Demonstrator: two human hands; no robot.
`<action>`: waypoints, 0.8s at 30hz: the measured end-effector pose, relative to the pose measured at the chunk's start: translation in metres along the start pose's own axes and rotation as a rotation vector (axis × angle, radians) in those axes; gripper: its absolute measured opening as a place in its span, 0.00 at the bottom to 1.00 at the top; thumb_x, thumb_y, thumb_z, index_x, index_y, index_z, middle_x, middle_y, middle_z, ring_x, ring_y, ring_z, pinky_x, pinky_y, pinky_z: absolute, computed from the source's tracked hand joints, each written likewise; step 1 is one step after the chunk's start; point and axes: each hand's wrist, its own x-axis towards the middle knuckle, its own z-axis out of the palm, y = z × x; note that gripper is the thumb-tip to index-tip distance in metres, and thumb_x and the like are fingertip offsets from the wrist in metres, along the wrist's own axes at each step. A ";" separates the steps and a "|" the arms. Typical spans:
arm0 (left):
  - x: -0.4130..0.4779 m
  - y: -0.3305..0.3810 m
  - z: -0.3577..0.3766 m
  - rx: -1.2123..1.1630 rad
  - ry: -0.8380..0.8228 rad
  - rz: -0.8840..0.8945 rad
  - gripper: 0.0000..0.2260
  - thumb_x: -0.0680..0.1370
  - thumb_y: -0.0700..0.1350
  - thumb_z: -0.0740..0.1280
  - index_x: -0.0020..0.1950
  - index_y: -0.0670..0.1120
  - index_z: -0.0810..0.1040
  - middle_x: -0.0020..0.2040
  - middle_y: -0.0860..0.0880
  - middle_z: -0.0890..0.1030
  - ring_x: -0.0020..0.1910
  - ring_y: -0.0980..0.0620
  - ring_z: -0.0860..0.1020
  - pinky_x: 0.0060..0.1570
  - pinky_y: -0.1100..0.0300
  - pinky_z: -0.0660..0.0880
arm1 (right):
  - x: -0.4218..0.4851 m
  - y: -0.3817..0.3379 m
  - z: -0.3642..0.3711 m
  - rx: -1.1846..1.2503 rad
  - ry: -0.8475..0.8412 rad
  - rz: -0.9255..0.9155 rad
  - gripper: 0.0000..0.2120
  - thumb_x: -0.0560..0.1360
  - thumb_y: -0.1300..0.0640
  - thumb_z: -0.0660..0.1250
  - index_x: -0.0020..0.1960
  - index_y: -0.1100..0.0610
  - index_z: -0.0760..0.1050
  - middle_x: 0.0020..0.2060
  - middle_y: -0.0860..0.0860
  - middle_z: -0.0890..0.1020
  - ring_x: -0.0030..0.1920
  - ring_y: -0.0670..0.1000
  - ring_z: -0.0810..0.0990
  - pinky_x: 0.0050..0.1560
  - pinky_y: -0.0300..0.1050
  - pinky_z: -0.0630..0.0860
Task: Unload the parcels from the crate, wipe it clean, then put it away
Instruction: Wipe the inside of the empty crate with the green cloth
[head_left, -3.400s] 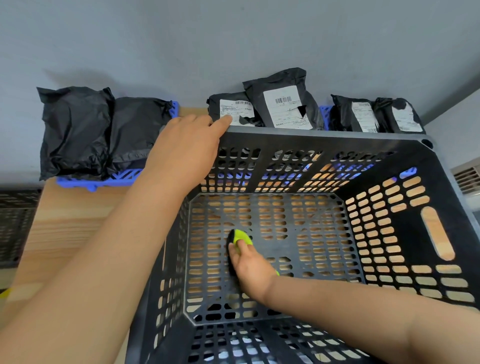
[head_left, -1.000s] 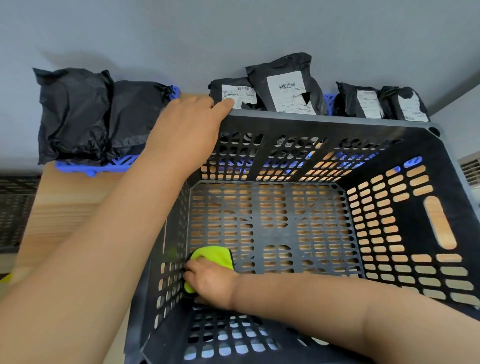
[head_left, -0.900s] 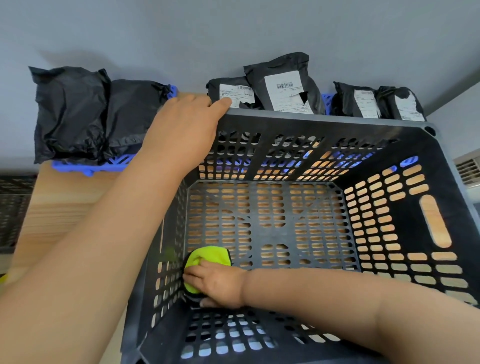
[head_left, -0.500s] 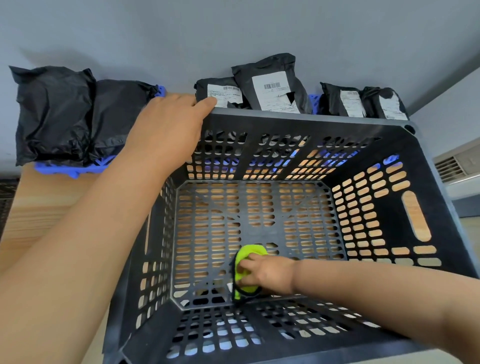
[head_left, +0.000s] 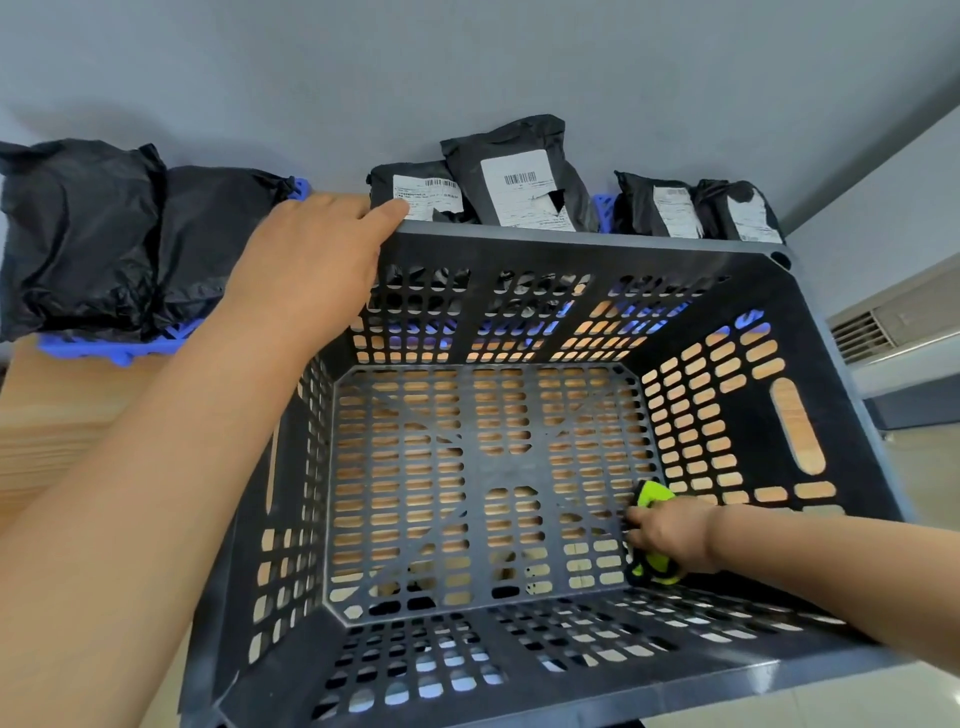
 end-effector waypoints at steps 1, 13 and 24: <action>0.000 0.000 0.000 0.000 0.000 -0.001 0.24 0.79 0.39 0.60 0.75 0.48 0.61 0.61 0.42 0.76 0.56 0.40 0.74 0.52 0.45 0.71 | 0.000 -0.001 -0.001 -0.018 -0.020 -0.002 0.26 0.75 0.63 0.65 0.71 0.55 0.64 0.73 0.57 0.60 0.59 0.60 0.75 0.55 0.53 0.77; 0.000 0.001 -0.001 -0.017 0.035 -0.002 0.22 0.79 0.39 0.58 0.74 0.48 0.63 0.58 0.41 0.78 0.53 0.41 0.75 0.49 0.47 0.71 | 0.036 -0.070 -0.053 0.378 0.094 -0.025 0.14 0.75 0.52 0.66 0.57 0.60 0.76 0.52 0.58 0.80 0.51 0.58 0.79 0.51 0.52 0.78; 0.000 0.001 -0.001 -0.025 0.025 -0.014 0.23 0.79 0.39 0.58 0.75 0.49 0.60 0.57 0.42 0.78 0.54 0.41 0.75 0.52 0.47 0.71 | 0.072 -0.167 -0.141 0.323 0.298 -0.308 0.18 0.76 0.49 0.66 0.56 0.64 0.77 0.48 0.61 0.80 0.48 0.60 0.77 0.46 0.52 0.77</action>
